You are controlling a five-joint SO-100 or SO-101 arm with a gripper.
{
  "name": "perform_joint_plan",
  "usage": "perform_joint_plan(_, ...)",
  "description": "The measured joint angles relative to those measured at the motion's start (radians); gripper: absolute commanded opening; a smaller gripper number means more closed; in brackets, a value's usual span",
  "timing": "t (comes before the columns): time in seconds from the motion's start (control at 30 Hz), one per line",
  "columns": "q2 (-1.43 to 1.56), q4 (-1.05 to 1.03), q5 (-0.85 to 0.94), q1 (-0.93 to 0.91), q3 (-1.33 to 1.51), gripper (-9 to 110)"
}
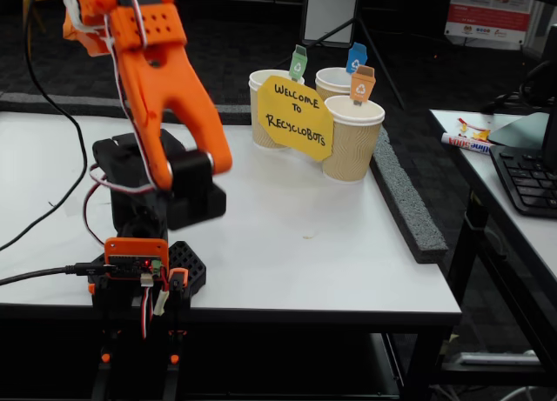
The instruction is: Sort rubbish by color.
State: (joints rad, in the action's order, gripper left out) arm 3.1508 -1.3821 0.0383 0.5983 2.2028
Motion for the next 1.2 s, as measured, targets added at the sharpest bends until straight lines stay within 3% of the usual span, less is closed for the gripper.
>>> perform_joint_plan(0.63, 0.147, -0.095, 0.000, -0.089, 0.000, 0)
perform_joint_plan(0.9, 0.133, -0.095, 0.000, -0.299, 0.000, 0)
perform_joint_plan(1.2, 0.101, -0.077, 0.000, -0.689, 0.000, 0)
